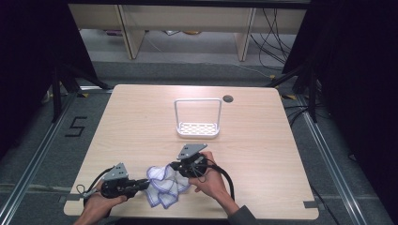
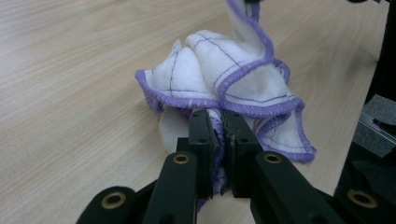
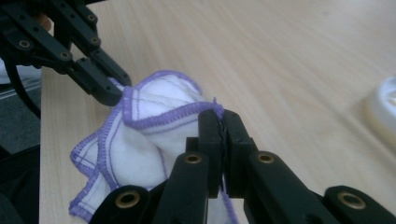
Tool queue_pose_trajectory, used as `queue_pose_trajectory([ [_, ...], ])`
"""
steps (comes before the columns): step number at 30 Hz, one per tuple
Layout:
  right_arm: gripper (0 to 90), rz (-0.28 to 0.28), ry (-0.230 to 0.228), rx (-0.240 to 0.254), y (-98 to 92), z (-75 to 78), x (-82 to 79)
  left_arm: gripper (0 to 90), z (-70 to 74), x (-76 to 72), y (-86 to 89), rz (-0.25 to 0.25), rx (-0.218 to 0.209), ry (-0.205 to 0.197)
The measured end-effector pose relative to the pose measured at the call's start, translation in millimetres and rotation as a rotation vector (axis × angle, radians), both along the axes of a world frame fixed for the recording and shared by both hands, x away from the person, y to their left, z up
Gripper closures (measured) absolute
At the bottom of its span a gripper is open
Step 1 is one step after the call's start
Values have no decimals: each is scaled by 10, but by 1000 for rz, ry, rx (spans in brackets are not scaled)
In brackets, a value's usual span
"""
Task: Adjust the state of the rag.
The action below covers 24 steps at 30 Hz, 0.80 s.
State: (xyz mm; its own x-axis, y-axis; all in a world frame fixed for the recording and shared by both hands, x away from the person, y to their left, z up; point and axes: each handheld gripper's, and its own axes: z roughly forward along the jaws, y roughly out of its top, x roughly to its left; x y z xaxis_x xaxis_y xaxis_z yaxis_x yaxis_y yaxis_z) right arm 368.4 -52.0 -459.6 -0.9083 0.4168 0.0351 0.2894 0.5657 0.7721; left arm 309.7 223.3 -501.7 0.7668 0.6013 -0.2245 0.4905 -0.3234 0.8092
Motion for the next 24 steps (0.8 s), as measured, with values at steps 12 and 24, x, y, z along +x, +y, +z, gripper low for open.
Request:
queue_pose_trajectory([
  [12, 892, -200, -74, 96, -916, 362, -174, 826, 194, -56, -29, -47, -46, -10],
  [24, 892, -331, -49, 91, -1447, 215, -192, 824, 58, 12, -309, -87, -74, 67],
])
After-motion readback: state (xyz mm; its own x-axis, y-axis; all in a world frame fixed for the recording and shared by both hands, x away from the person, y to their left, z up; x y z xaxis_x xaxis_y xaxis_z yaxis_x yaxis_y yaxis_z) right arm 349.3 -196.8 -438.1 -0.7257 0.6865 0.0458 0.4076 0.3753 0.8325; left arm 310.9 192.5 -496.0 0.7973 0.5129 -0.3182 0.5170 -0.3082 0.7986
